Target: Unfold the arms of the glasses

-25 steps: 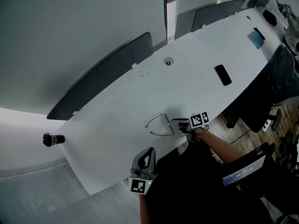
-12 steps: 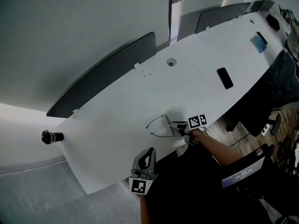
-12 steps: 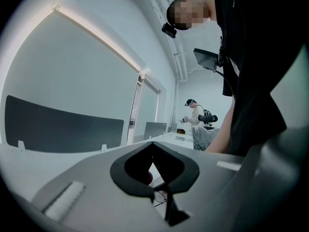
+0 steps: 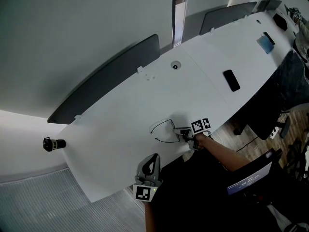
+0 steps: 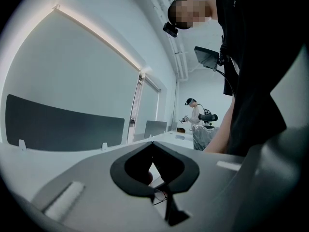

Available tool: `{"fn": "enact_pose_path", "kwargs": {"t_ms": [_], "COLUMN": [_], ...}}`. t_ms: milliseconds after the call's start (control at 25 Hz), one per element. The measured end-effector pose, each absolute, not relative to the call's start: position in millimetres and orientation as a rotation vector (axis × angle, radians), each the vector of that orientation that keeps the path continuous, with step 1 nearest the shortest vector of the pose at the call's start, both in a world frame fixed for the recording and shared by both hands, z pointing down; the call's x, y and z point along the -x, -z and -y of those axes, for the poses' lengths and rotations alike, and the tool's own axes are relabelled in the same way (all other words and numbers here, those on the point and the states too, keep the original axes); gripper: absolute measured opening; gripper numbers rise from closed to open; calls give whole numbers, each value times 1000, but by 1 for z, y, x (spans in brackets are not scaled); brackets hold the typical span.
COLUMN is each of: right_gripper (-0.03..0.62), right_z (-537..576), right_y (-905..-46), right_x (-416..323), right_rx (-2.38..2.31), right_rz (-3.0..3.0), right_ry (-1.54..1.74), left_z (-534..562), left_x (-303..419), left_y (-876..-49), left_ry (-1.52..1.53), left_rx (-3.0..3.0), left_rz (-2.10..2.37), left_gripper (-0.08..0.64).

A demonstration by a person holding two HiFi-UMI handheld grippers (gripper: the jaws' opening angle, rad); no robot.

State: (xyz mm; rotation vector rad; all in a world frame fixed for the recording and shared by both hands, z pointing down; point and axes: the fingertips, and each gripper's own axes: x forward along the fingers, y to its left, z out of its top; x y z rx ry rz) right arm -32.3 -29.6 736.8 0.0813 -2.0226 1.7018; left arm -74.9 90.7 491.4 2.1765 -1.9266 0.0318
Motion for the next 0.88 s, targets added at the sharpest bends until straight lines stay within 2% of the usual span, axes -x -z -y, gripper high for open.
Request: {"fn": "enact_pose_path", "kwargs": {"t_ms": [120, 240, 440, 560, 880], "right_gripper": [120, 87, 63, 26, 18], "right_z": [33, 39, 37, 36, 34], "right_y": [-734, -734, -735, -738, -734], "right_x": [33, 33, 32, 29, 25], "right_rx": [-93, -130, -125, -134, -106], "right_rz": [2022, 2010, 2017, 2023, 2040], "right_ry": [-1749, -1812, -1764, -1717, -1720], "left_z": [-91, -90, -93, -95, -98], "left_x": [74, 74, 76, 75, 74], "left_y": [-493, -495, -495, -495, -498], "left_ry": [-27, -28, -24, -25, -34], "left_rx": [-2175, -2176, -2178, -2179, -2171], "left_rz": [1923, 1918, 1922, 1925, 1919], "left_gripper": [6, 6, 6, 6, 6]}}
